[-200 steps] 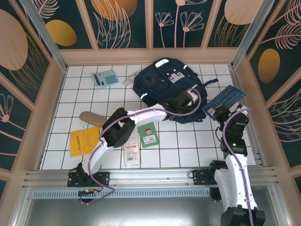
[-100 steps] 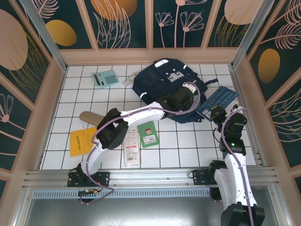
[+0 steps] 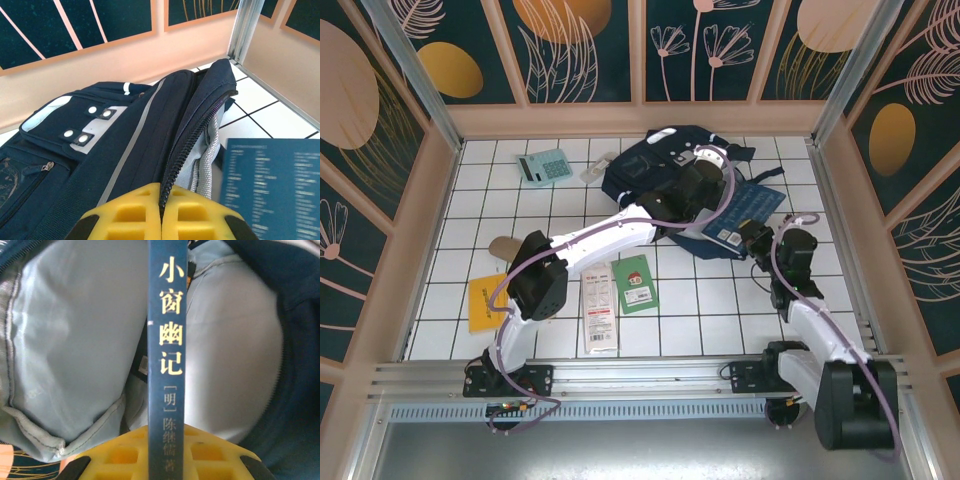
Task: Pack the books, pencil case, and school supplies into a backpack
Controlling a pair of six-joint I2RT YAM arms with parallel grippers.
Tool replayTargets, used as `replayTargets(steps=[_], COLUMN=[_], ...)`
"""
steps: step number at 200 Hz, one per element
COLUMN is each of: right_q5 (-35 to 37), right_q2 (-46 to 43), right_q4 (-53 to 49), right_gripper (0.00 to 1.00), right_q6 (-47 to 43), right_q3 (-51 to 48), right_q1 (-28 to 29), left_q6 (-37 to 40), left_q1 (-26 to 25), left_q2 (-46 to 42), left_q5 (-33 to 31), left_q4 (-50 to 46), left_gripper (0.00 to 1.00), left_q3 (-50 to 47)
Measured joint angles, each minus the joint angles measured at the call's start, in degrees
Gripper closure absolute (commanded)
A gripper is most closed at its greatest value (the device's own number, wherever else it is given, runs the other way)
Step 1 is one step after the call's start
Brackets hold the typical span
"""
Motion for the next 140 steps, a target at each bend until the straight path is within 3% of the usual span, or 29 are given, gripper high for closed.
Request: replayTargets(steps=[112,140], right_q5=[2.9,3.3], right_q2=[37.9,46.0], right_q4=[32.7,36.2], right_gripper=[1.00,1.00], right_q6=[14.8,17.6], right_q3=[14.4,19.5], right_q1=[6.9,8.0], left_q6=[-0.2,-0.2], left_q1=[0.0,0.0], left_q2=[0.0,0.0], left_q5=[0.7,1.7], left_q4=[0.0,0.0], left_gripper=[1.00,1.00], left_q3=[0.3,0.5])
